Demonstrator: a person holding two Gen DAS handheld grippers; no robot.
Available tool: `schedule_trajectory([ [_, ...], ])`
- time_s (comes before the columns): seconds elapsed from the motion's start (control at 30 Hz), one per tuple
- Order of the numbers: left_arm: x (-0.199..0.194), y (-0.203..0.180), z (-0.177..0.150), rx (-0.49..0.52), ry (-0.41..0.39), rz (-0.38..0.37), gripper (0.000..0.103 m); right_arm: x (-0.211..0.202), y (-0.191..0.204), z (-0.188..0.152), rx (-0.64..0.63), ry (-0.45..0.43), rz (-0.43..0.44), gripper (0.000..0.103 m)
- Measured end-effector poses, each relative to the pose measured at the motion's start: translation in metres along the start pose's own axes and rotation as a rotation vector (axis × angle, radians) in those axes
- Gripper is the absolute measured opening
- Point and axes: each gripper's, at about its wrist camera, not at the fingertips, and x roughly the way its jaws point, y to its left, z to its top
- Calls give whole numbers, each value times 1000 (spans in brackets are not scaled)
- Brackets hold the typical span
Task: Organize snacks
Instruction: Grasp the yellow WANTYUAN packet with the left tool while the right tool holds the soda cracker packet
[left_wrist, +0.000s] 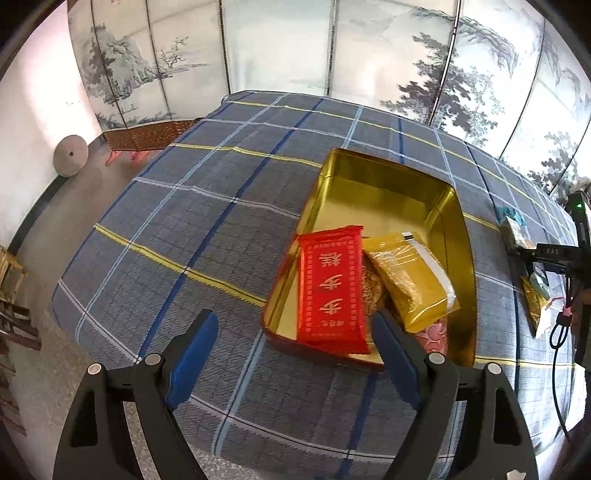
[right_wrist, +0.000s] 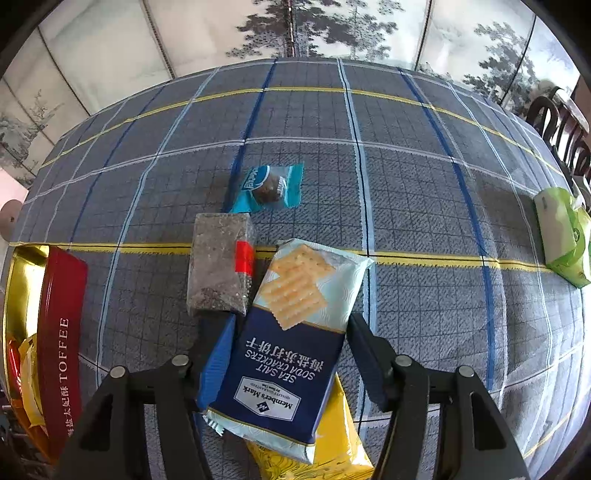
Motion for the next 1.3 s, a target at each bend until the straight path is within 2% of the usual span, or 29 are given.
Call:
schedule_trajectory([
  [0.23, -5, -27, 5, 44, -10, -26, 82, -5, -8, -5, -21, -40, 36, 58],
  [0.33, -8, -45, 9, 70, -16, -48, 82, -13, -18, -7, -35, -79, 21, 58],
  [0.53, -10, -97, 12, 130, -18, -118, 83, -24, -50, -21, -76, -163, 20, 58],
  [0.77, -3, -168, 8, 202, 8, -209, 85, -29, -84, -48, -134, -236, -20, 58],
  [0.87, 0, -196, 6, 223, 18, -240, 85, -29, -97, -54, -132, -255, -2, 58],
  [1.03, 12, -238, 1, 232, 54, -288, 88, -22, -107, -61, -170, -272, 16, 58],
  [1.3, 36, -287, -2, 197, 106, -297, 92, -15, -119, -68, -200, -293, 81, 56],
])
